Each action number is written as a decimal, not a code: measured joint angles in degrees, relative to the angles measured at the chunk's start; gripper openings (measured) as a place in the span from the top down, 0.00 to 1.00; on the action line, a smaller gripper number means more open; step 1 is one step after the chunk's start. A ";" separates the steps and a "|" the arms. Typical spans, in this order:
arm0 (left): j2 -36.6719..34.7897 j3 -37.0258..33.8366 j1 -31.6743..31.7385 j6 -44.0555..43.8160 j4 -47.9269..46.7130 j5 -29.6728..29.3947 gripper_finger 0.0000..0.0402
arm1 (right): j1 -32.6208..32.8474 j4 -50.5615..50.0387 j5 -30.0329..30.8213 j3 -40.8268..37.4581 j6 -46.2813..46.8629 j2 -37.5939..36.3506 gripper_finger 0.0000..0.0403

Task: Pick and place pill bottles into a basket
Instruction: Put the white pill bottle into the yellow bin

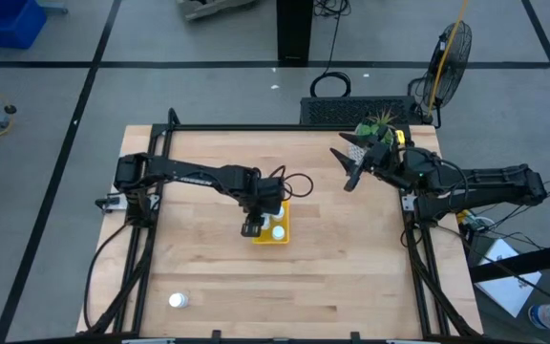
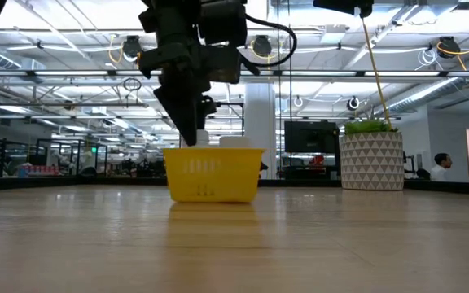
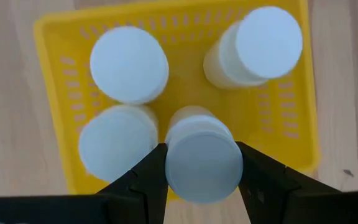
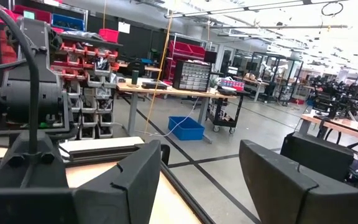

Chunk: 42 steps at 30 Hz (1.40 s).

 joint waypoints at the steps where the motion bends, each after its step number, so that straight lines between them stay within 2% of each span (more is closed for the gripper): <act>1: 0.44 0.01 0.00 0.16 0.19 -0.03 0.59 | 0.00 0.00 0.01 0.00 0.00 0.00 0.48; 23: 1.84 0.09 -0.01 -0.20 -1.06 -2.43 0.59 | 0.00 -0.39 0.00 0.00 0.01 0.00 0.48; 25: 1.84 0.09 -0.18 -0.57 -1.18 -2.44 0.49 | 0.01 -0.41 -0.01 0.00 0.01 0.00 0.48; 29: 1.95 -0.02 -0.57 -0.68 -1.46 -3.35 0.22 | 0.00 -0.42 -0.01 0.00 0.01 0.00 0.48; 32: 1.95 -0.02 -0.87 -1.18 -1.33 -4.95 0.09 | -0.01 -0.42 -0.01 0.00 0.01 0.00 0.48; 36: 1.01 0.00 -0.92 -1.29 -1.32 -6.00 0.02 | 0.00 -0.40 -0.01 0.00 0.01 0.00 0.48; 42: 0.15 3.15 -0.92 -2.35 -4.92 -8.73 0.02 | 0.01 -0.37 0.01 0.00 0.03 0.00 0.48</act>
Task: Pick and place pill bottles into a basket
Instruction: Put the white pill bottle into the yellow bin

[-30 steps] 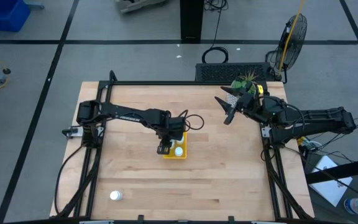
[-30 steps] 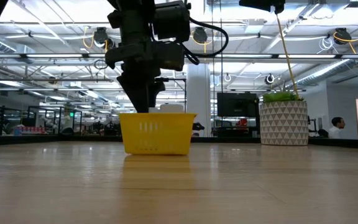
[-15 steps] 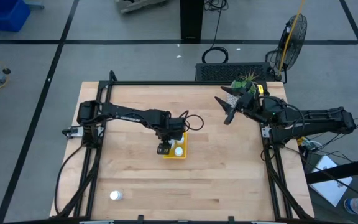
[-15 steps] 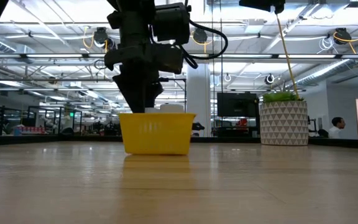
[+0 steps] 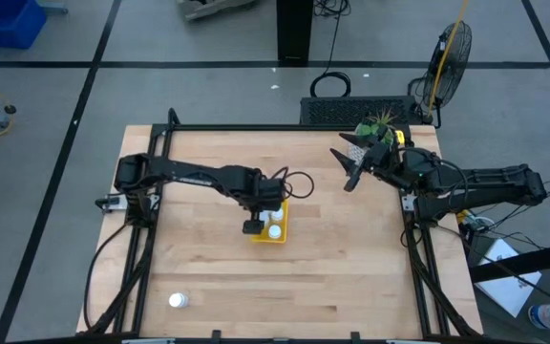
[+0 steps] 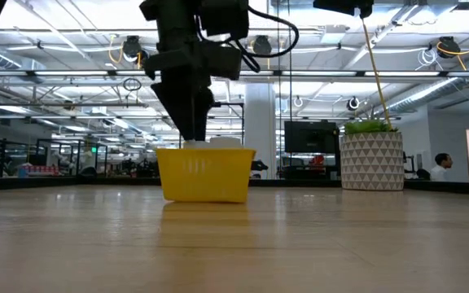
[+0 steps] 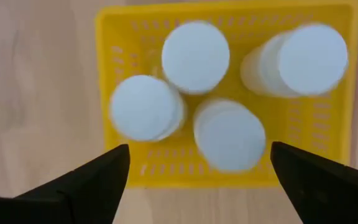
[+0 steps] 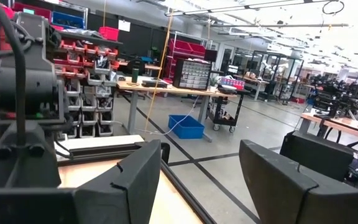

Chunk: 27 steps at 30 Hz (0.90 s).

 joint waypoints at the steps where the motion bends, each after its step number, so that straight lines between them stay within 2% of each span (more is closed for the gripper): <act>1: 0.00 1.13 0.00 -0.25 -2.11 -0.38 0.03 | -0.02 0.04 0.00 0.00 0.10 -0.02 0.48; 9: -0.15 6.88 -0.49 -2.95 -15.17 -1.29 0.03 | 0.00 0.13 0.00 0.00 0.39 -0.02 0.48; 16: -0.15 7.33 -3.53 -8.55 -29.26 -1.17 0.03 | -0.02 0.01 0.00 0.00 0.39 0.00 0.48; 19: -0.15 7.32 -5.98 -13.40 -33.86 -0.84 0.03 | 0.00 -0.01 0.00 0.00 0.39 -0.01 0.48; 23: -0.71 7.24 -11.19 -19.36 -35.34 3.46 0.03 | 0.00 -0.09 0.00 0.00 0.39 0.00 0.48; 27: -4.06 6.67 -17.37 -27.13 -34.46 2.15 0.03 | -0.01 0.08 0.00 0.00 0.39 -0.02 0.48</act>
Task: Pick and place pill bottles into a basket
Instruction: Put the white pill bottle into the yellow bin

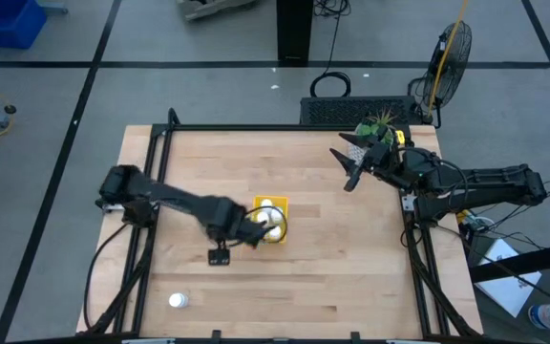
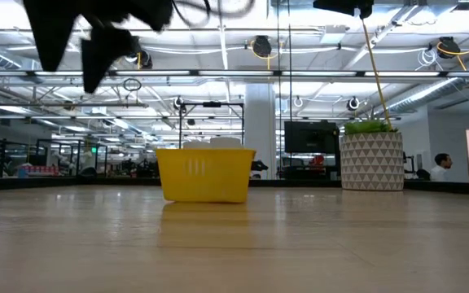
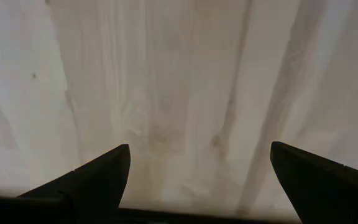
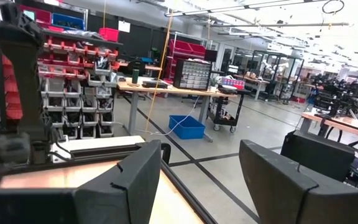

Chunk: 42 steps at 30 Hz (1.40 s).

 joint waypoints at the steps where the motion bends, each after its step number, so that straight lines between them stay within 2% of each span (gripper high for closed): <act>1: -1.38 -0.43 -1.41 -3.01 0.87 -0.83 0.03 | 0.01 0.27 0.00 0.00 0.02 0.01 0.48; 6: -9.97 -4.98 -8.29 -18.76 5.95 -5.62 0.03 | 0.01 1.46 0.00 0.00 0.70 0.02 0.48; 9: -14.59 -10.20 -13.00 -27.10 7.52 -6.59 0.03 | 0.00 1.63 0.00 0.00 1.76 0.01 0.48; 13: -18.38 -18.04 -19.10 -36.97 9.56 -4.70 0.03 | 0.01 1.63 0.05 0.00 3.28 0.02 0.48; 18: -19.78 -24.69 -26.14 -46.51 18.10 -0.42 0.03 | -0.01 1.70 0.23 0.00 4.52 0.02 0.48; 26: -19.75 -26.49 -34.47 -51.39 29.89 1.14 0.03 | 0.00 2.09 0.41 0.00 5.85 0.00 0.48; 34: -19.75 -26.49 -41.04 -57.25 31.51 1.25 0.03 | 0.00 2.01 0.42 0.00 6.27 0.00 0.48; 38: -19.54 -27.27 -41.73 -59.80 31.43 1.11 0.03 | 0.01 1.98 0.44 0.00 6.29 0.00 0.48; 42: -17.82 -27.63 -41.71 -58.32 31.39 1.13 0.03 | -0.01 1.32 0.44 0.00 6.29 0.02 0.48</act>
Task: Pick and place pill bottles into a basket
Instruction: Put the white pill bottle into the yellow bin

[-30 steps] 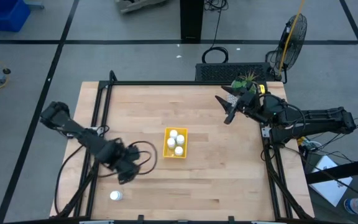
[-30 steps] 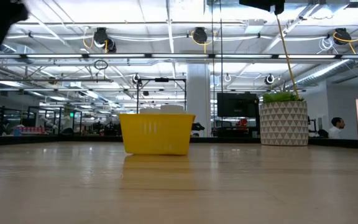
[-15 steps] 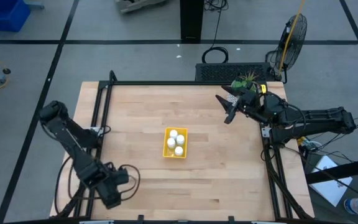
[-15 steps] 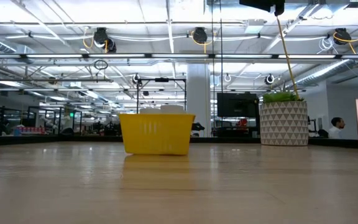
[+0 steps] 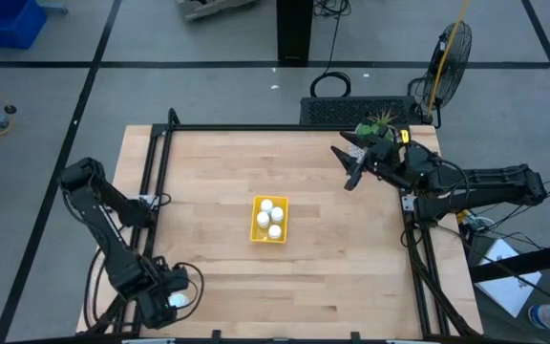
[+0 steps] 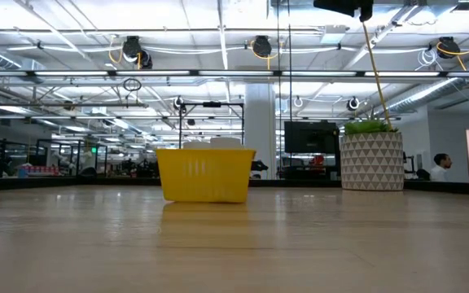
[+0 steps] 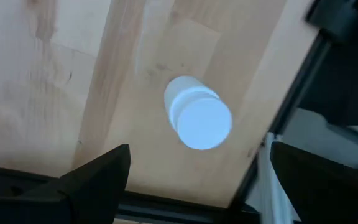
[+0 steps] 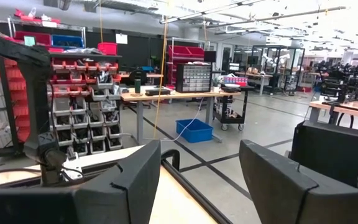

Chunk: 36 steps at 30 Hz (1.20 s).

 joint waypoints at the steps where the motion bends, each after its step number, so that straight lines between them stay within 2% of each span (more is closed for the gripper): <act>1: 0.62 0.00 0.12 0.57 -0.04 0.01 0.03 | 0.00 -0.28 0.00 0.00 0.00 -0.02 0.48; 10: 4.15 -0.02 1.42 5.06 0.05 0.02 0.03 | 0.00 2.31 0.04 -3.39 -0.04 0.00 0.48; 23: 5.66 -0.04 0.94 4.67 0.16 0.39 0.03 | 0.00 5.93 -0.13 -4.46 -0.76 -0.02 0.48; 36: 5.66 -0.04 -0.22 4.32 2.87 -3.41 0.03 | 0.00 5.95 -0.17 -4.46 -0.72 -0.02 0.48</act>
